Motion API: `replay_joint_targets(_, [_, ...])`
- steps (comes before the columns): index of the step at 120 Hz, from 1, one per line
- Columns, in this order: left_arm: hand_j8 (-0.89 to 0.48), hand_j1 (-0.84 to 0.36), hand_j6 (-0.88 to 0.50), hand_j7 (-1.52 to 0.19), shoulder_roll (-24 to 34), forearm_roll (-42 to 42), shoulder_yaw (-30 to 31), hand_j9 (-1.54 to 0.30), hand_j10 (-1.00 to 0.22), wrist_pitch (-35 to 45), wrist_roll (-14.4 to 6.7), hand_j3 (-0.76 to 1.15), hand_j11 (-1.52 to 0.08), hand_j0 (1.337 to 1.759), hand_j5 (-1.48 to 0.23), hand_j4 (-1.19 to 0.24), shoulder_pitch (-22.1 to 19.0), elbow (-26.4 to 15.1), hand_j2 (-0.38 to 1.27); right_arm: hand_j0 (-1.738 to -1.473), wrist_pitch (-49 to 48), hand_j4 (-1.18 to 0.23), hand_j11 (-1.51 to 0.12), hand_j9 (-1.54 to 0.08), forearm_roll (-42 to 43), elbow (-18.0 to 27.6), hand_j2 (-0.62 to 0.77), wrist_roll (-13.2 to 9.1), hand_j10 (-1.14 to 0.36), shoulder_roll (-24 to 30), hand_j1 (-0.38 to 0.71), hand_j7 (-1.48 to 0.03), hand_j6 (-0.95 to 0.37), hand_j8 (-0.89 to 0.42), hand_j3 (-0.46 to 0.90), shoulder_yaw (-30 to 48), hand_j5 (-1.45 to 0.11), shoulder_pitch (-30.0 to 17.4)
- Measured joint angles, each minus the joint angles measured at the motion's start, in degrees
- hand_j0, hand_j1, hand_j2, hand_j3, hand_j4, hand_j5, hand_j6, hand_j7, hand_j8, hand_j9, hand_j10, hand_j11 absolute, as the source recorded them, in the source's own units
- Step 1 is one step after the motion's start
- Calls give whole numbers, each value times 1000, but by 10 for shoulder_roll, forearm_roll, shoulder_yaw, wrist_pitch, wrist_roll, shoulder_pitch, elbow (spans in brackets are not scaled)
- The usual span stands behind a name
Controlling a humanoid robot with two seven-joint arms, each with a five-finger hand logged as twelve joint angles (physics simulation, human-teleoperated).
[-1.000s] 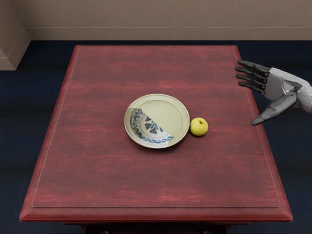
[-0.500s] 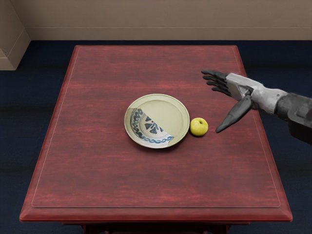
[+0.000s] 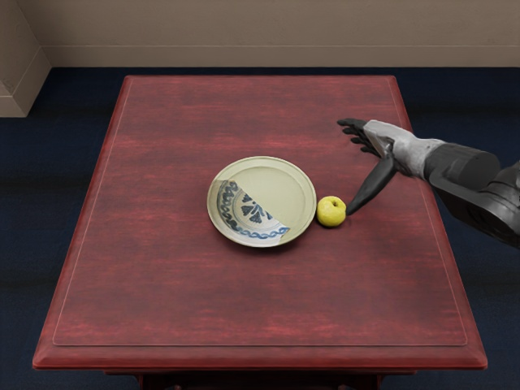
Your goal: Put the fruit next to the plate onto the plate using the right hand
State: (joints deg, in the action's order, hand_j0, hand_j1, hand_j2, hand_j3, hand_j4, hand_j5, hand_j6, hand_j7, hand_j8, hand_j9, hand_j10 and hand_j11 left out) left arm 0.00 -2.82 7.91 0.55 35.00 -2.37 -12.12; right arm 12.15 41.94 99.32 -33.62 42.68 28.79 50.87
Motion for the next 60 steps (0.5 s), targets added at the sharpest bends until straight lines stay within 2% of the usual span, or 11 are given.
replay_joint_targets(27, [-11, 336, -11, -14, 0, 0, 0, -14, -11, 0, 0, 0, -14, 1658, -14, -11, 0, 0, 2, -1658, 102, -41, -51, -51, 3, 6, -6, -12, -40, -35, -303, -51, -42, -41, 0, -116, -51, 109])
replay_joint_targets(60, [-11, 336, -11, -14, 0, 0, 0, -14, -11, 0, 0, 0, -14, 1658, -14, -11, 0, 0, 2, -1658, 123, -39, -49, -49, 2, 7, -6, -14, -39, -43, -305, -49, -40, -40, 0, -181, -49, 141])
